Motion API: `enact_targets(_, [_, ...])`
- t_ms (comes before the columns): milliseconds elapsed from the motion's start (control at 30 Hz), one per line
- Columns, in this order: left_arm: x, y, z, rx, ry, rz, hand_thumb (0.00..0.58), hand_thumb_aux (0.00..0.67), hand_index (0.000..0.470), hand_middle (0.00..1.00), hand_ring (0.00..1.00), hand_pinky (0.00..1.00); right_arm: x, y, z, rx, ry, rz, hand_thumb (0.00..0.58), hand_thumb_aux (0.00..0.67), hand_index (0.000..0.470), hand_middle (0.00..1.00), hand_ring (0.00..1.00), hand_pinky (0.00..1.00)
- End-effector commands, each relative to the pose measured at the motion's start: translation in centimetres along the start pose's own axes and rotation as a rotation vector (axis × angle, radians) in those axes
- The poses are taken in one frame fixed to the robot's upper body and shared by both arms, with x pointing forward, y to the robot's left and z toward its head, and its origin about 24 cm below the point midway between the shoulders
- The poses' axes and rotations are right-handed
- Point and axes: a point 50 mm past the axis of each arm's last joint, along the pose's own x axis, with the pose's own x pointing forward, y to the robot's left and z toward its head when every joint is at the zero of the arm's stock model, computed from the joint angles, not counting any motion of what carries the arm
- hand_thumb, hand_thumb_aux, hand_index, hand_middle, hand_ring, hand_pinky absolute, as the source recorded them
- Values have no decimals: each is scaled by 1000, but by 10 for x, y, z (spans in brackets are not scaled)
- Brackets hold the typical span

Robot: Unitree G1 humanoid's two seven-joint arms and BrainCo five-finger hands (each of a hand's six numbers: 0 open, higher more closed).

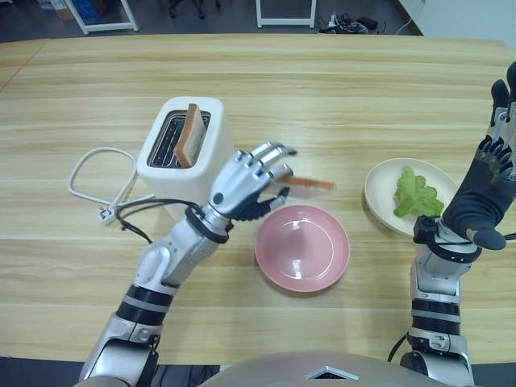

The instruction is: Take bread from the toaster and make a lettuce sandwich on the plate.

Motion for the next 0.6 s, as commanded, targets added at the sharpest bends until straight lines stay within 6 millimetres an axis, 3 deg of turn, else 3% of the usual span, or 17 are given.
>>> enact_targets(33, [-7, -19, 10, 33, -35, -29, 580, 670, 470, 1000, 1000, 1000, 3, -1, 1, 14, -14, -7, 0, 0, 0, 0, 0, 0])
enact_targets(167, [-19, -39, 20, 30, -74, -65, 580, 670, 470, 1000, 1000, 1000, 3, -2, 2, 16, -12, -5, 0, 0, 0, 0, 0, 0])
enact_targets(300, [-27, -43, 25, 12, -100, -73, 580, 670, 470, 1000, 1000, 1000, 3, -3, 3, 17, -11, -3, 0, 0, 0, 0, 0, 0])
enact_targets(333, [-31, -46, 25, 3, -110, -105, 580, 670, 470, 902, 902, 902, 3, -3, 4, 15, -11, -3, 0, 0, 0, 0, 0, 0])
enact_targets(367, [-34, -48, 25, -5, -114, -131, 580, 670, 470, 0, 0, 0, 3, -4, 4, 14, -11, -3, 0, 0, 0, 0, 0, 0])
enact_targets(400, [-37, -49, 25, -23, -114, -148, 447, 349, 245, 0, 0, 0, 3, -4, 4, 13, -11, -2, 0, 0, 0, 0, 0, 0])
enact_targets(433, [-39, -48, 26, -49, -111, -154, 0, 0, 0, 0, 0, 0, 3, -4, 5, 13, -11, -1, 0, 0, 0, 0, 0, 0])
enact_targets(600, [-37, -27, 26, -109, -95, -47, 0, 0, 0, 0, 0, 0, 3, -5, 5, 12, -8, 0, 0, 0, 0, 0, 0, 0])
